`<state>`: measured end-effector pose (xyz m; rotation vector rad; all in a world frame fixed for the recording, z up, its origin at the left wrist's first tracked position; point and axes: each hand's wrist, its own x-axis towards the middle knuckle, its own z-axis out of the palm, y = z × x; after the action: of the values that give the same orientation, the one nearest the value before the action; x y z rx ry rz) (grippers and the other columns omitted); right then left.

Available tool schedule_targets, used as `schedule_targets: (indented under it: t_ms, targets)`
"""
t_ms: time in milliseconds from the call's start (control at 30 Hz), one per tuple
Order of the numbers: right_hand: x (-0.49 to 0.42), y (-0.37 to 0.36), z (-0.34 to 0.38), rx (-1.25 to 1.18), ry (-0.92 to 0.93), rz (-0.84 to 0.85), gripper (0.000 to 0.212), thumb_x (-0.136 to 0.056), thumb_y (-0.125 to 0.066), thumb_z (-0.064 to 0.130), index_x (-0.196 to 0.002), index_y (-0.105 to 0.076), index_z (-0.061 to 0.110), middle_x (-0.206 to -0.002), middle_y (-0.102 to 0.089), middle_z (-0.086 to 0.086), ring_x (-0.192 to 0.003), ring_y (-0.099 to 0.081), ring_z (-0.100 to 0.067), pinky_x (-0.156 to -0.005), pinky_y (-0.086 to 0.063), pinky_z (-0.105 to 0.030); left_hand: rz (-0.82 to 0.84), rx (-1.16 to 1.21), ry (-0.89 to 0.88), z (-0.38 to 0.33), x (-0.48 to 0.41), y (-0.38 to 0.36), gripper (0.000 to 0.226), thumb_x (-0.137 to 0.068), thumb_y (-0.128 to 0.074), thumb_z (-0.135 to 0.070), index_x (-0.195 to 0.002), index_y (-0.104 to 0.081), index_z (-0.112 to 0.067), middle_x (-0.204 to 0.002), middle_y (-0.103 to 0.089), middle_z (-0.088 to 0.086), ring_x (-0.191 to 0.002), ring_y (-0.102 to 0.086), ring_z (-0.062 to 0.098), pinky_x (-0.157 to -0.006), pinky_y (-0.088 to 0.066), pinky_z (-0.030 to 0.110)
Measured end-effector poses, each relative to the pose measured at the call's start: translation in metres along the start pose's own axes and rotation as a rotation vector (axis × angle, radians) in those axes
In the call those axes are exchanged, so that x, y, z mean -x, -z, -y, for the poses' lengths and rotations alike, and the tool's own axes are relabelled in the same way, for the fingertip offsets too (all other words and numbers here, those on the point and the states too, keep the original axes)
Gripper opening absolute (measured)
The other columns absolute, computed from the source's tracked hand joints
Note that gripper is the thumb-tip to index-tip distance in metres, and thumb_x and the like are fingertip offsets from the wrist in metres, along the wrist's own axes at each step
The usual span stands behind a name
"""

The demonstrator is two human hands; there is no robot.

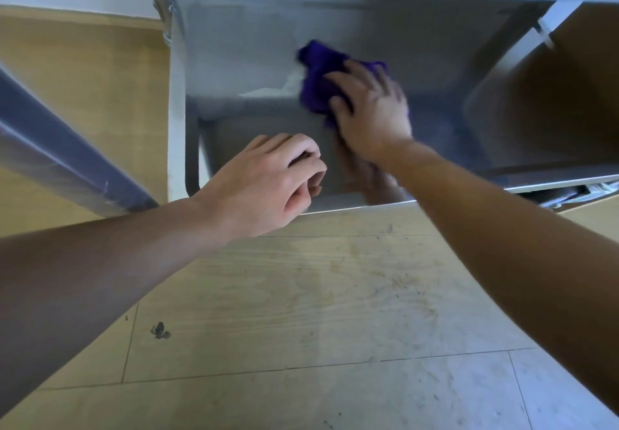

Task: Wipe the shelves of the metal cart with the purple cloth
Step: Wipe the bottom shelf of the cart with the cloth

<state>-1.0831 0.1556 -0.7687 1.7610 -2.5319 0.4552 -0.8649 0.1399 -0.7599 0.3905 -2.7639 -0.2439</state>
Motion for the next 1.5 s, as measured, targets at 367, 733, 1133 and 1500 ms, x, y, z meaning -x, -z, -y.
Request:
schedule_targets:
  t_ms: [367, 733, 1133, 1500]
  targets:
    - [0.013, 0.029, -0.084, 0.014, -0.173, -0.055, 0.048, -0.093, -0.041, 0.047, -0.140, -0.046, 0.036, -0.150, -0.043, 0.004, -0.138, -0.037, -0.028, -0.113, -0.030, -0.045, -0.051, -0.021, 0.023, -0.006, -0.018, -0.001, 0.019, -0.086, -0.047, -0.014, -0.084, -0.065, -0.014, -0.095, -0.059, 0.001, -0.081, -0.056, 0.023, -0.072, -0.047, 0.041]
    - [0.048, 0.057, -0.103, 0.110, -0.303, 0.047, 0.050, -0.092, -0.043, 0.044, -0.141, -0.043, 0.041, -0.141, -0.038, -0.005, -0.129, -0.033, -0.035, -0.107, -0.031, -0.047, -0.023, 0.011, -0.118, -0.052, -0.065, -0.033, 0.025, -0.092, -0.040, -0.018, -0.094, -0.064, -0.016, -0.107, -0.059, 0.000, -0.094, -0.056, 0.023, -0.079, -0.046, 0.040]
    - [0.078, 0.085, -0.209, 0.095, -0.757, -0.044, 0.051, -0.093, -0.039, 0.037, -0.144, -0.040, 0.038, -0.158, -0.028, 0.006, -0.145, -0.019, -0.033, -0.117, -0.015, -0.048, -0.044, -0.012, -0.143, -0.073, -0.082, -0.050, 0.024, -0.092, -0.036, -0.014, -0.089, -0.060, -0.015, -0.104, -0.056, 0.002, -0.091, -0.053, 0.026, -0.074, -0.043, 0.043]
    - [0.028, 0.049, -0.139, 0.053, -0.264, -0.024, 0.048, -0.091, -0.045, 0.037, -0.139, -0.047, 0.040, -0.151, -0.040, 0.010, -0.141, -0.030, -0.027, -0.117, -0.023, -0.041, -0.024, -0.004, -0.139, -0.072, -0.081, -0.050, 0.025, -0.092, -0.038, -0.015, -0.093, -0.063, -0.014, -0.106, -0.056, 0.004, -0.092, -0.054, 0.026, -0.076, -0.044, 0.043]
